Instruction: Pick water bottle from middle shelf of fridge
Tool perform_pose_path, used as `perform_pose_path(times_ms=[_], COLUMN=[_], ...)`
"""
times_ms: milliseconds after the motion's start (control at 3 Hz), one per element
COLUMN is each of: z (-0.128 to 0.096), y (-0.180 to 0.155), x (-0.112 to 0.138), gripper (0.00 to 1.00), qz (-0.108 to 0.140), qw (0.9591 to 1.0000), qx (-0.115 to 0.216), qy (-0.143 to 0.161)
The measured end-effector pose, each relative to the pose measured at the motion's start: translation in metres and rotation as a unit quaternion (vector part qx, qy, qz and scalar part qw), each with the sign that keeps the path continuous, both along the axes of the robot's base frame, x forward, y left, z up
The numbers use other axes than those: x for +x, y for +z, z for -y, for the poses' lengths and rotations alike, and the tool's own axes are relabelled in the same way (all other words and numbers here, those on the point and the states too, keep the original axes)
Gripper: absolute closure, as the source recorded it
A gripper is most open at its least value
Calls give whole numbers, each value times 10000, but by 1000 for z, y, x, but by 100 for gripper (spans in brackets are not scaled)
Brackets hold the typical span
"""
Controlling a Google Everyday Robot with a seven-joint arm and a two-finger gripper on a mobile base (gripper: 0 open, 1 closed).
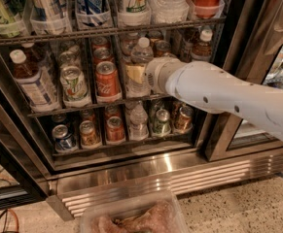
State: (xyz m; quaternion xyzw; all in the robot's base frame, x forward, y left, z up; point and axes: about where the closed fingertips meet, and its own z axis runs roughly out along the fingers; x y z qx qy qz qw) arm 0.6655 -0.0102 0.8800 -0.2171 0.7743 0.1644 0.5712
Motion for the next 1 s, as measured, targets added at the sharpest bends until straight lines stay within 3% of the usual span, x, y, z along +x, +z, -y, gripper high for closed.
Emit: perform_pose_path(times_ms=[1000], z=[0], y=[1], x=[-13], gripper=[100], qz=[-143], qw=[9999], qx=[62], qy=[41])
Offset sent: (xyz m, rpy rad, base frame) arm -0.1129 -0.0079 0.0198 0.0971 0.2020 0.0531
